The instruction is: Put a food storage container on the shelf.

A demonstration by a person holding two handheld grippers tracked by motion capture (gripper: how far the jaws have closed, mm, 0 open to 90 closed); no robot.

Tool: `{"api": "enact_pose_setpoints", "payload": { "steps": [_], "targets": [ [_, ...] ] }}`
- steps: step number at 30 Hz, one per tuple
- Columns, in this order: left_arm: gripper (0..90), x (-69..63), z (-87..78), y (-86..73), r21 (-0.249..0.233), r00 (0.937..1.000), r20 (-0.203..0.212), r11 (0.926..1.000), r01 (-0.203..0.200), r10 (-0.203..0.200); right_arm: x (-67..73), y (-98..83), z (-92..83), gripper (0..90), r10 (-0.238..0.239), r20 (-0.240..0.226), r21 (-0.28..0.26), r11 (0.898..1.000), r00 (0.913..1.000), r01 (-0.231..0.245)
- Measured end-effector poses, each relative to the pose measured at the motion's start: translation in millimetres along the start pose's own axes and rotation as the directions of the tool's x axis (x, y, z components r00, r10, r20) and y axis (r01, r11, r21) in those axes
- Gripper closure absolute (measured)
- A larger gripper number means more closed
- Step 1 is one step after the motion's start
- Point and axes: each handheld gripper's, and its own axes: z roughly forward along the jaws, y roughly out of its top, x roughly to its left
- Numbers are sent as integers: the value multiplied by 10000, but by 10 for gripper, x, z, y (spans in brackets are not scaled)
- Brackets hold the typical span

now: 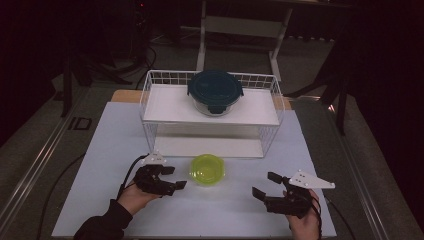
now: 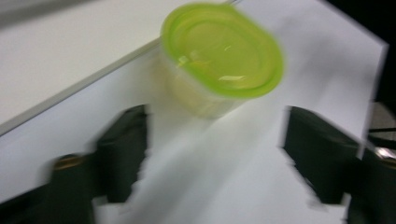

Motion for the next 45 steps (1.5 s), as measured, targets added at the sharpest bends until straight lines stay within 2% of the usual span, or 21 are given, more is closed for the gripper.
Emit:
{"api": "enact_pose_setpoints", "payload": {
  "steps": [3,6,11,16,18,20,21,23,25,27,31,34,38,39,42,44,45],
  "targets": [
    [97,-19,-60,55,-298,9997,237,9995,43,-35,15,64,26,167,-38,7,21,10000,10000,38],
    [4,-18,-92,119,-419,9975,614,9984,370,-344,19,122,68,135,-34,23,145,9999,10000,34],
    [0,-58,-140,218,-824,9968,707,9956,439,-381,40,226,202,119,-251,-36,528,9983,9997,252],
    [0,-66,-122,313,-866,9961,701,9945,595,-535,46,298,331,118,-413,-29,396,9984,9991,414],
    [0,-55,-91,342,-711,9958,622,9949,716,-672,42,318,404,118,-204,-248,529,9984,9995,217],
    [0,-43,-53,369,-641,9955,390,9940,882,-858,47,332,483,107,-41,-137,940,9956,9999,54],
    [0,-32,-35,381,-565,9948,433,9939,943,-919,45,340,532,101,71,-165,1139,9935,9998,-52],
    [0,-9,11,404,-434,9925,440,9923,1160,-1141,23,362,628,101,546,-80,1409,9886,9985,-529],
    [0,13,42,418,-342,9903,473,9906,1327,-1310,-1,377,695,102,960,65,1453,9847,9954,-960],
    [6,32,65,432,-368,9887,442,9887,1451,-1434,-35,391,772,103,1379,-77,1651,9770,9904,-1348],
    [9,101,129,449,-202,9757,498,9765,2146,-2134,-85,411,879,141,2054,-137,1934,9607,9786,-1990],
    [21,159,183,437,-7,9622,476,9633,2685,-2682,-126,426,962,158,2495,-218,2191,9460,9681,-2389],
    [41,228,253,410,150,9389,663,9412,3374,-3377,-168,440,1051,194,2963,-213,2401,9286,9549,-2828],
    [51,244,272,402,179,9312,713,9338,3572,-3576,-176,442,1069,201,3081,-165,2465,9232,9512,-2947],
    [98,284,327,384,393,9171,651,9194,3914,-3933,-200,436,1133,232,3333,-42,2749,9069,9428,-3193],
    [135,303,358,374,465,9095,590,9112,4093,-4116,-221,419,1181,247,3541,-2,2916,8946,9352,-3386],
    [145,313,369,369,492,9076,620,9095,4128,-4153,-228,410,1203,252,3665,30,3014,8868,9304,-3503]
  ]
}}
